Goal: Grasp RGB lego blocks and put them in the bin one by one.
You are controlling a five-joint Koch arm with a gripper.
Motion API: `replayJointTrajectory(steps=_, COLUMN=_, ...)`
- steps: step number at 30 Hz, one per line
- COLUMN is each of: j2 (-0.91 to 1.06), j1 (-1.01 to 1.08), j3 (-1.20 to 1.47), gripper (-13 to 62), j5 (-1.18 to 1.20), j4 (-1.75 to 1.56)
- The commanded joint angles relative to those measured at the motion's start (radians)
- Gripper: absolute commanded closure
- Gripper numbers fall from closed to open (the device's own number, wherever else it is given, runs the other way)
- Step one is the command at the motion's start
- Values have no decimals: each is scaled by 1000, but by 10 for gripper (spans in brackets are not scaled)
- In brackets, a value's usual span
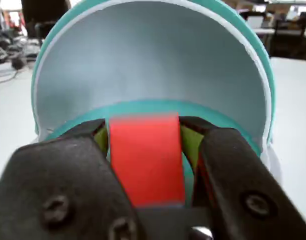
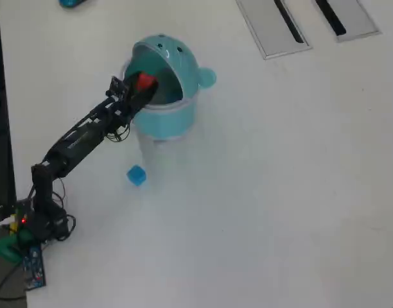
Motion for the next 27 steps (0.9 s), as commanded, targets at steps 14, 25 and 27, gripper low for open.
replayJointTrajectory(steps=14, j2=215, j1=-26, j3=-32, gripper=170, j5=97, j4=129)
replayJointTrajectory(steps=25, j2=525, j1=-95, j3=173, gripper=181, j5=106, j4=328)
replayJointTrajectory(steps=27, j2=566, j1=-100, j3=206, gripper=181, j5=106, j4=350)
